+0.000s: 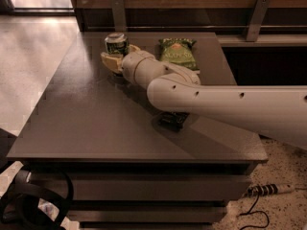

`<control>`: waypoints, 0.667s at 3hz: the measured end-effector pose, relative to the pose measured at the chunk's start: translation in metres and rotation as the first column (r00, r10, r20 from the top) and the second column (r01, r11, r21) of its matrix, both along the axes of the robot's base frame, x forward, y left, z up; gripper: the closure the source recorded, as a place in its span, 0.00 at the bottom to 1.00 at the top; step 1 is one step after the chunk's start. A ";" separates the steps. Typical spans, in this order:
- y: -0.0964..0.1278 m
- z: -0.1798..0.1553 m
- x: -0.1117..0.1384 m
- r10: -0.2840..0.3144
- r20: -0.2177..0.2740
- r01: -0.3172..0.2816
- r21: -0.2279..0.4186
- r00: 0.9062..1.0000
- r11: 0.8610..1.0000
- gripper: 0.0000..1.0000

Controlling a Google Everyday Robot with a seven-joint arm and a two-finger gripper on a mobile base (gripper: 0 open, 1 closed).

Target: Place green can upright

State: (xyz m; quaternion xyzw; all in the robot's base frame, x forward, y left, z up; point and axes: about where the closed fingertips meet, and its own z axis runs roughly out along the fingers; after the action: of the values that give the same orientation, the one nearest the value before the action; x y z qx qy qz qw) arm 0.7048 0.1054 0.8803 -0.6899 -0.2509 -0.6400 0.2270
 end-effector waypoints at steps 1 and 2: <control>0.026 -0.010 -0.011 0.005 0.015 -0.005 -0.051 1.000 0.999 1.00; 0.044 -0.024 -0.018 -0.006 0.005 0.006 -0.091 1.000 0.996 1.00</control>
Offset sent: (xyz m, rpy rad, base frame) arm -0.0280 0.0693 -0.0453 -0.1423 0.0159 -0.0295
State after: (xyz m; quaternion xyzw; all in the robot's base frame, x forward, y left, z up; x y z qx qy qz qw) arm 0.6868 0.1492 0.8565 -0.6986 -0.2784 -0.6303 0.1926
